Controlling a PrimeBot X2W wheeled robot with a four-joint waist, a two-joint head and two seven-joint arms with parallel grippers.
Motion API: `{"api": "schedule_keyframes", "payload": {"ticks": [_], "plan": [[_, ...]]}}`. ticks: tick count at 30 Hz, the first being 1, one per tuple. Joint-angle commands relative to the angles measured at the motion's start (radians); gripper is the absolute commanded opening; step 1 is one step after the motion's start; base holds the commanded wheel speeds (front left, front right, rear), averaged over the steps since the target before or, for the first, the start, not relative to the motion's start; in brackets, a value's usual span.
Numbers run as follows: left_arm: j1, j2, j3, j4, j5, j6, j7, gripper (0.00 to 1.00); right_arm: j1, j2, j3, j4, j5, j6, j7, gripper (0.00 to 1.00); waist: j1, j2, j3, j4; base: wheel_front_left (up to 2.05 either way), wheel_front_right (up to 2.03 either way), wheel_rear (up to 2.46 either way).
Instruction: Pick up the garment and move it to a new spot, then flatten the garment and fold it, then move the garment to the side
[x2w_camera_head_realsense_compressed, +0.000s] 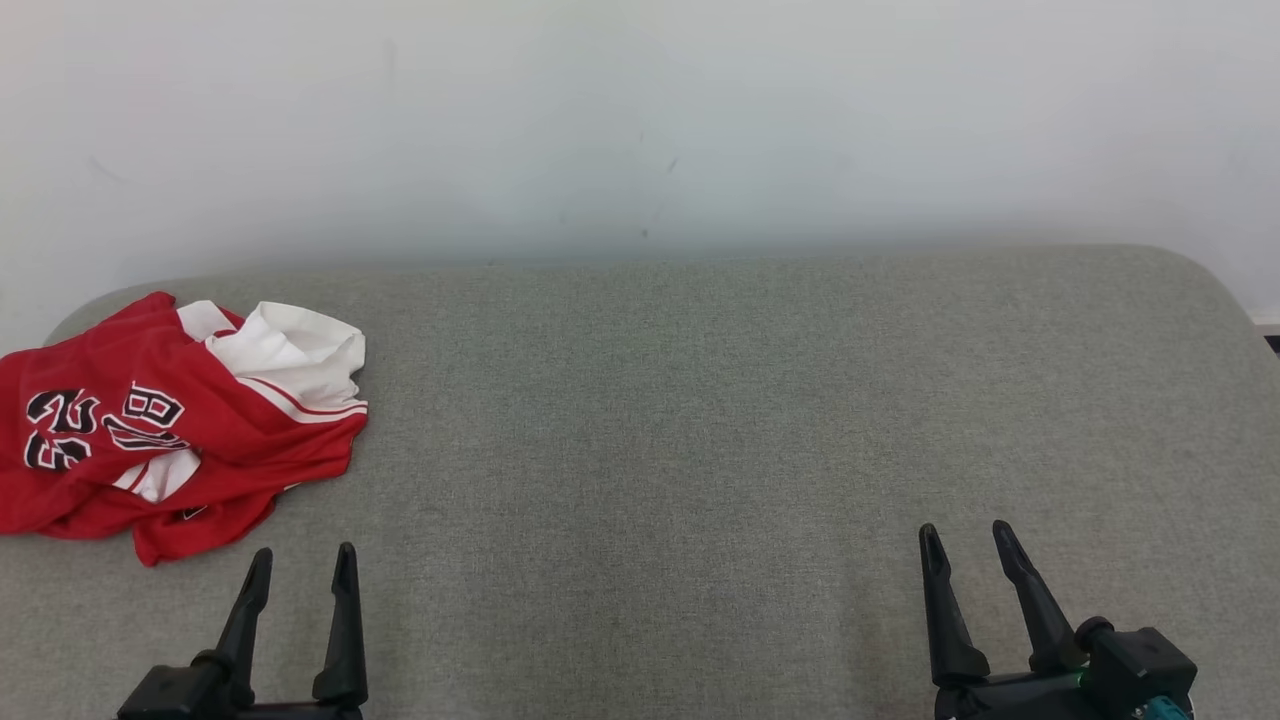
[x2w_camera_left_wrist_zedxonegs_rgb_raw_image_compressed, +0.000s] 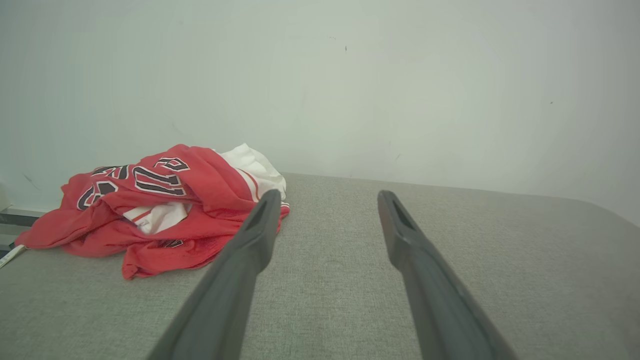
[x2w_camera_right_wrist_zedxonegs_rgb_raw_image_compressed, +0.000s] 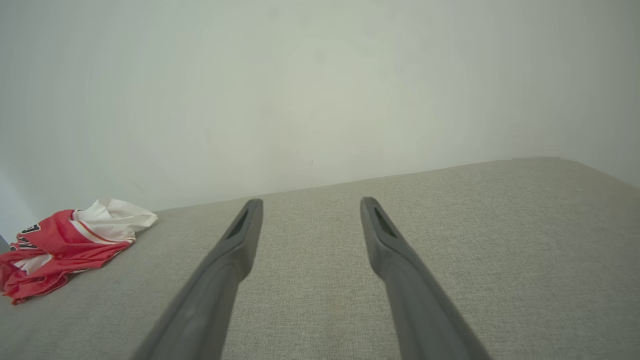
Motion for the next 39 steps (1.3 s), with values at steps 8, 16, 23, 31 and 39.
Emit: {"api": "schedule_keyframes", "payload": {"ticks": [8, 16, 23, 31, 39], "plan": [[0.000, 0.003, 0.005, 0.012, -0.019, 0.002, -0.001, 1.00, 0.001, -0.002, -0.010, 0.019, 0.032, -0.002, -0.003, 1.00, 0.0000, -0.0001, 0.000, 0.000, 0.00, 0.00, 0.00], [-0.001, 0.003, 0.009, 0.021, -0.012, 0.009, -0.001, 1.00, 0.004, -0.002, -0.008, 0.025, 0.031, -0.002, -0.003, 1.00, 0.0000, -0.0001, -0.001, 0.002, 0.00, 0.00, 0.00], [-0.010, 0.004, 0.012, 0.028, -0.008, 0.015, -0.001, 1.00, 0.005, -0.002, -0.009, 0.028, 0.034, -0.002, -0.003, 1.00, 0.0000, -0.0001, 0.001, 0.032, 0.00, 0.00, 0.00], [-0.021, 0.015, 0.018, 0.042, 0.000, 0.023, -0.001, 1.00, 0.015, -0.002, -0.003, 0.035, 0.042, -0.002, -0.003, 1.00, 0.0000, -0.0001, 0.000, 0.121, 0.00, 0.00, 0.00], [-0.021, 0.025, 0.023, 0.041, 0.003, 0.037, -0.001, 1.00, 0.007, -0.002, 0.004, 0.038, 0.042, -0.002, -0.003, 1.00, 0.0000, -0.0001, 0.013, 0.250, 0.00, 0.00, 0.00]]}}
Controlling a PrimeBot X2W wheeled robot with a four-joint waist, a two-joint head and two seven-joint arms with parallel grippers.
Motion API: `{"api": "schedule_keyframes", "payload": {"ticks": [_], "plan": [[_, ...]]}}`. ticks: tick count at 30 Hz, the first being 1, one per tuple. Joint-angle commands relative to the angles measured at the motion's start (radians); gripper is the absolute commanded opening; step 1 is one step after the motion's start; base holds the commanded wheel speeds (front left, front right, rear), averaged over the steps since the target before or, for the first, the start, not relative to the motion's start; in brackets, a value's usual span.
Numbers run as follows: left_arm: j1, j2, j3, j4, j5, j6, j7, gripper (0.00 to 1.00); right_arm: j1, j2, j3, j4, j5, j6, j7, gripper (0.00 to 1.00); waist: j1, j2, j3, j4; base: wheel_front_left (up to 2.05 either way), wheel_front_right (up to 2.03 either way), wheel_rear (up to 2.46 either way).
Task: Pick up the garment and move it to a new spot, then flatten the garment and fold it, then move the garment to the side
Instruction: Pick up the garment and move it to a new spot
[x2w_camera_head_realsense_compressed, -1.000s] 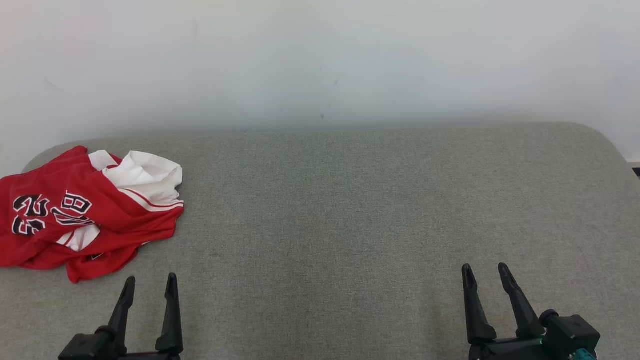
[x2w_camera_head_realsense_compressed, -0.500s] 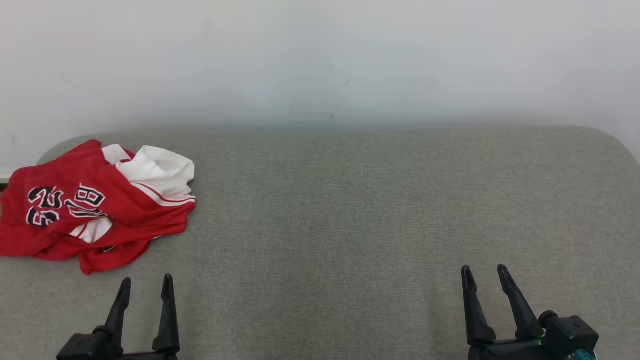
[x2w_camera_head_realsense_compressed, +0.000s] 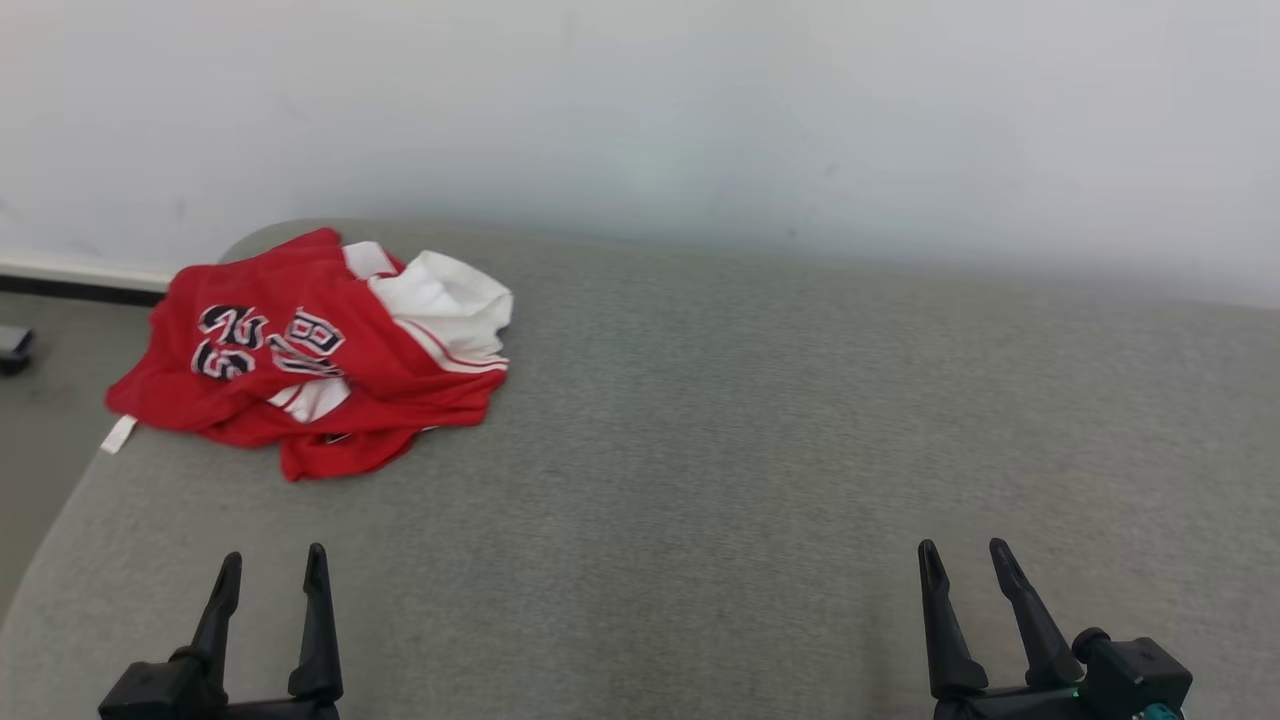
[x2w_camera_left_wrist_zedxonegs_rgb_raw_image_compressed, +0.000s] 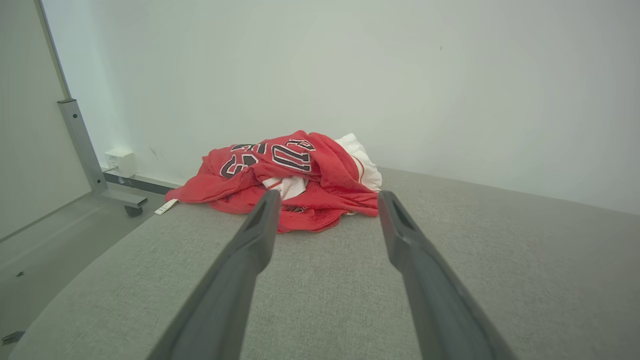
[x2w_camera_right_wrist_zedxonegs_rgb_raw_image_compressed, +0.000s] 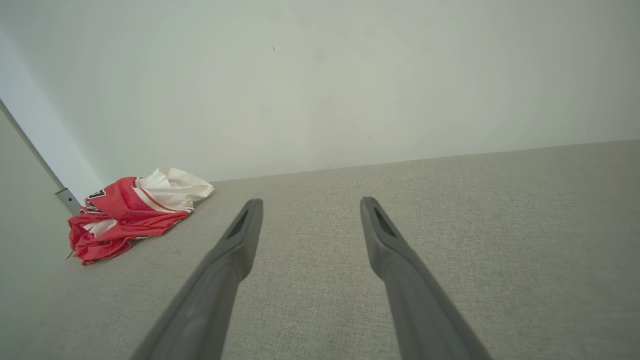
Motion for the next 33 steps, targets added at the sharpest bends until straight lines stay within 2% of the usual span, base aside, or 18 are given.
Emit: {"api": "schedule_keyframes", "payload": {"ticks": [1, 17, 33], "plan": [[-0.002, 0.005, 0.000, -0.002, 0.005, 0.003, -0.001, 1.00, 0.000, -0.002, -0.002, 0.000, -0.002, -0.002, -0.001, 1.00, 0.0000, 0.0000, 0.010, 0.073, 0.00, 0.00, 0.00], [0.018, 0.015, 0.021, 0.010, -0.010, 0.017, -0.001, 1.00, -0.016, -0.002, 0.024, 0.021, -0.010, -0.002, -0.001, 1.00, 0.0000, 0.0000, 0.003, 0.282, 0.00, 0.00, 0.00], [0.049, 0.007, 0.072, -0.036, -0.029, 0.039, -0.001, 1.00, -0.070, -0.002, 0.070, 0.057, -0.008, -0.002, -0.001, 1.00, 0.0000, 0.0000, 0.024, 0.299, 0.00, 0.00, 0.00]]}}
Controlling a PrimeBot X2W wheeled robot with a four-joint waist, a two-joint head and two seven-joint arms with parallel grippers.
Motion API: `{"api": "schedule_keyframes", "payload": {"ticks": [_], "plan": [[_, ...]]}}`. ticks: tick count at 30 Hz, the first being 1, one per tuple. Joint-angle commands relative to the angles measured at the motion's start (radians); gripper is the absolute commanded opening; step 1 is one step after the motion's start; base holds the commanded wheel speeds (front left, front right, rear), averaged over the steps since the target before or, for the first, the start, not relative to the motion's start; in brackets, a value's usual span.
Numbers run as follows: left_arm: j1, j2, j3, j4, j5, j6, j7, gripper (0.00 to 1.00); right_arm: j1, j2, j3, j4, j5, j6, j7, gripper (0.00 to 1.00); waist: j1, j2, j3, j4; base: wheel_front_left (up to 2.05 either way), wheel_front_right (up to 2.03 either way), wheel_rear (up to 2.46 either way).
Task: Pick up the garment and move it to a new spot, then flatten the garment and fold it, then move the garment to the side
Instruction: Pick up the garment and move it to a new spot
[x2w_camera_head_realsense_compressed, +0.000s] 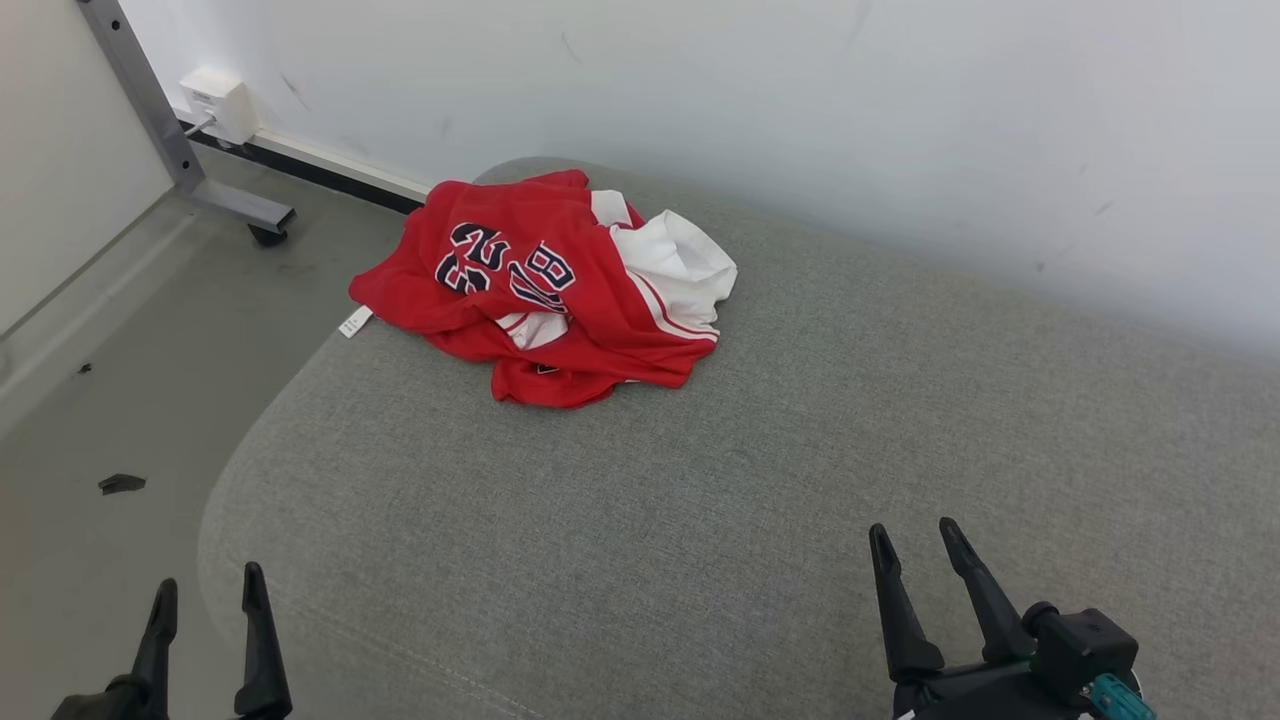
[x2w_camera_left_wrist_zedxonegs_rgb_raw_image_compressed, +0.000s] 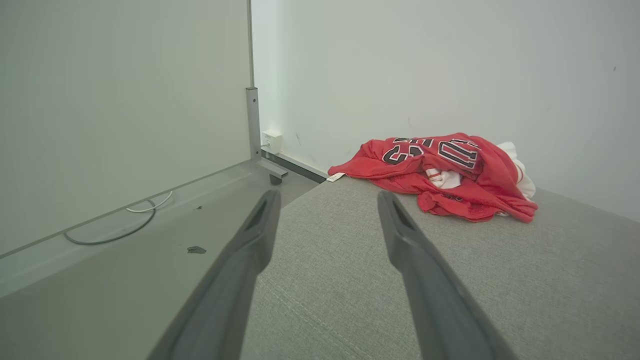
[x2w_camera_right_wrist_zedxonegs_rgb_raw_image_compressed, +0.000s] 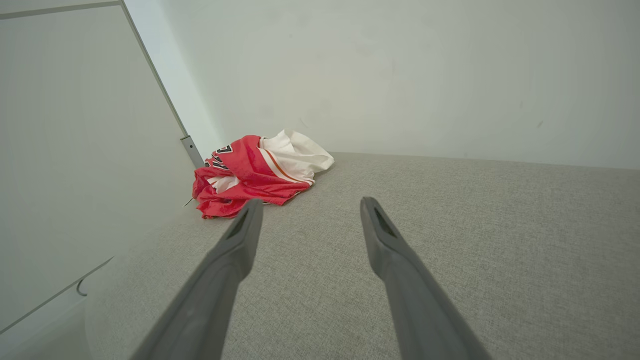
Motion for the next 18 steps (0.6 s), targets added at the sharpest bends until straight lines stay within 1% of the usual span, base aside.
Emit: {"api": "schedule_keyframes", "payload": {"ticks": [1, 6, 7, 9, 13, 18], "plan": [[0.003, -0.001, 0.002, -0.001, -0.007, 0.001, -0.001, 1.00, -0.002, -0.002, -0.003, 0.002, 0.001, -0.002, -0.001, 1.00, 0.0000, -0.0001, 0.001, -0.001, 0.00, 0.00, 0.00], [-0.060, 0.007, -0.025, 0.021, -0.002, -0.020, -0.001, 1.00, 0.017, -0.002, -0.034, -0.011, -0.011, -0.002, -0.001, 1.00, 0.0000, -0.0001, 0.011, -0.008, 0.00, 0.00, 0.00], [-0.074, 0.013, -0.026, 0.026, -0.004, -0.025, -0.001, 1.00, 0.017, -0.002, -0.035, -0.015, -0.015, -0.002, -0.001, 1.00, 0.0000, -0.0001, 0.018, -0.019, 0.00, 0.00, 0.00], [-0.110, 0.016, -0.027, 0.029, -0.012, -0.028, -0.001, 1.00, 0.007, -0.002, -0.039, -0.022, -0.023, -0.002, -0.001, 1.00, 0.0000, -0.0001, 0.035, -0.051, 0.00, 0.00, 0.00], [-0.207, 0.043, -0.011, 0.047, -0.043, -0.047, -0.001, 1.00, -0.023, -0.003, -0.046, -0.034, -0.050, -0.002, -0.001, 1.00, 0.0000, -0.0001, 0.091, -0.133, 0.00, 0.00, 0.00], [-0.357, 0.091, 0.006, 0.069, -0.071, -0.062, -0.001, 1.00, -0.068, -0.003, -0.085, -0.058, -0.088, -0.002, -0.001, 1.00, 0.0000, -0.0001, 0.185, -0.246, 0.00, 0.00, 0.00]]}}
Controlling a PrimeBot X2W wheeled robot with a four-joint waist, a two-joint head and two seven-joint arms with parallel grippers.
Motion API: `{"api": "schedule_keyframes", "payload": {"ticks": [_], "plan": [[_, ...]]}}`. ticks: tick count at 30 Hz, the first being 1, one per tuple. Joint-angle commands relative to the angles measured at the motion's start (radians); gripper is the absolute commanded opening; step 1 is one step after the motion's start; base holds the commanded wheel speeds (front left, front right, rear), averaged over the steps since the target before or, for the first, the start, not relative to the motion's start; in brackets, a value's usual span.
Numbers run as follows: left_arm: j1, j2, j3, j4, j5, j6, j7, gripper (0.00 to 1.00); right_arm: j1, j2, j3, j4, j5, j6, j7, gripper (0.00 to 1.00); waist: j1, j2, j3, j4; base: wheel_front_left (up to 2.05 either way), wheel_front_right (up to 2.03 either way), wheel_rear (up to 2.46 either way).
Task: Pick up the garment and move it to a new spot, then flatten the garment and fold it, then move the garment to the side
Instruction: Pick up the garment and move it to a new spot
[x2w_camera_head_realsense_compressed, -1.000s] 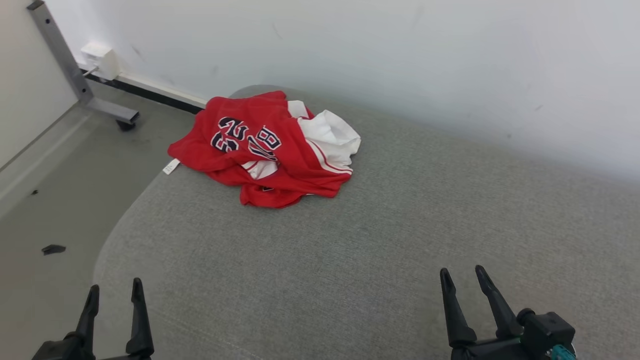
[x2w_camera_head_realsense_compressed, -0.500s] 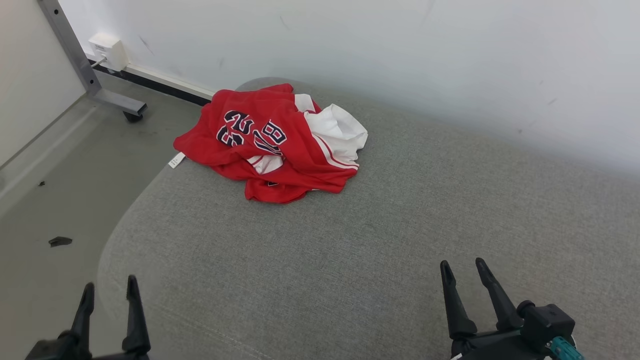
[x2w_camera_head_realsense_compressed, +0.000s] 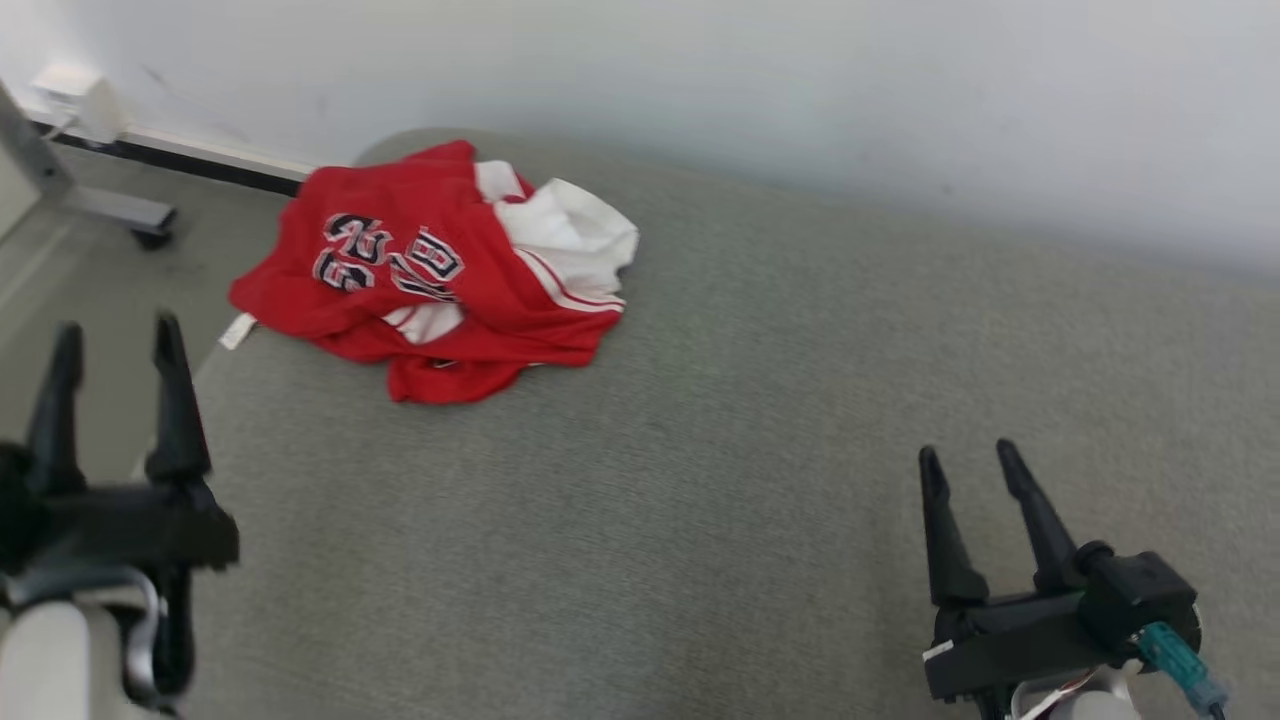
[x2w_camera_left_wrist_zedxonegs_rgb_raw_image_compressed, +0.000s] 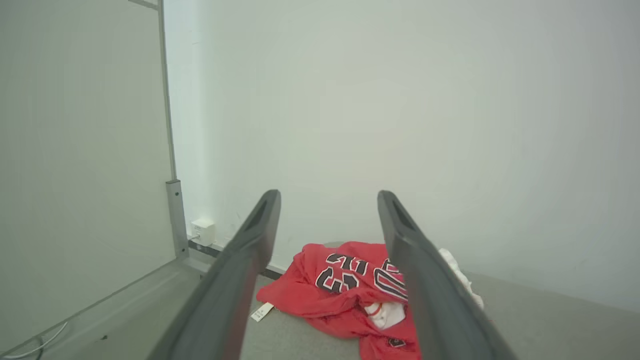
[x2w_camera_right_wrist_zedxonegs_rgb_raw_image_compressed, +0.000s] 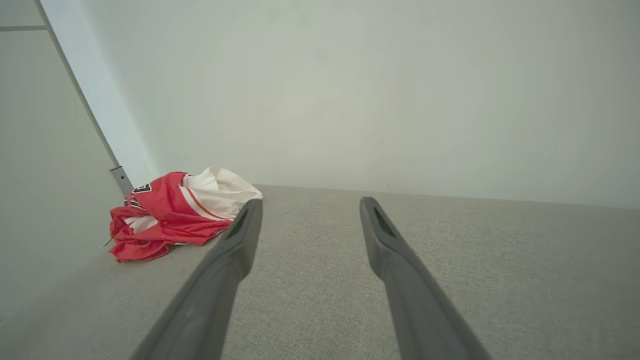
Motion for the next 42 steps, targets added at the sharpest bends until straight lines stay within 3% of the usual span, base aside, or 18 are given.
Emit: {"api": "schedule_keyframes", "payload": {"ticks": [1, 10, 21, 28, 32, 39, 40, 41, 42], "plan": [[-0.053, 0.016, 0.001, 0.011, -0.009, -0.005, -0.001, 1.00, -0.018, -0.003, -0.015, -0.010, -0.013, -0.002, -0.001, 1.00, 0.0000, -0.0001, 0.141, -0.149, 0.00, 0.00, 0.00], [-0.331, 0.161, 0.026, 0.049, -0.064, -0.017, 0.047, 1.00, -0.077, -0.003, -0.083, -0.075, -0.030, -0.002, -0.001, 1.00, 0.0000, -0.0001, 0.311, -0.321, 0.00, 0.00, 0.00], [-0.528, 0.326, 0.016, 0.230, -0.120, -0.026, 0.174, 1.00, -0.123, -0.002, -0.095, -0.114, -0.010, -0.002, -0.001, 1.00, 0.0000, -0.0001, 0.410, -0.420, 0.00, 0.00, 0.00], [-0.538, 0.374, -0.032, 0.365, -0.184, -0.025, 0.284, 1.00, -0.126, -0.002, -0.100, -0.113, -0.009, -0.002, -0.001, 1.00, 0.0000, -0.0001, 0.407, -0.437, 0.00, 0.00, 0.00], [-0.510, 0.408, -0.063, 0.486, -0.237, -0.026, 0.416, 1.00, -0.129, -0.002, -0.098, -0.115, -0.002, -0.002, -0.001, 1.00, 0.0000, -0.0001, 0.406, -0.447, 0.00, 0.00, 0.00], [-0.508, 0.406, -0.098, 0.584, -0.287, -0.026, 0.521, 1.00, -0.123, -0.002, -0.099, -0.114, 0.006, -0.002, -0.001, 1.00, 0.0000, -0.0001, 0.402, -0.455, 0.00, 0.00, 0.00], [-0.509, 0.407, -0.103, 0.589, -0.286, -0.026, 0.518, 0.45, -0.124, -0.002, -0.097, -0.111, 0.007, -0.002, -0.001, 1.00, 0.0000, -0.0001, 0.399, -0.455, 0.00, 0.00, 0.00], [-0.511, 0.411, -0.109, 0.590, -0.282, -0.026, 0.507, 0.00, -0.124, -0.002, -0.094, -0.108, 0.009, -0.002, -0.001, 1.00, 0.0000, -0.0001, 0.396, -0.456, 0.00, 0.00, 0.00], [-0.515, 0.413, -0.113, 0.593, -0.280, -0.026, 0.497, 0.00, -0.125, -0.002, -0.091, -0.105, 0.010, -0.002, -0.001, 1.00, 0.0000, -0.0001, 0.391, -0.458, 0.00, 0.00, 0.00]]}}
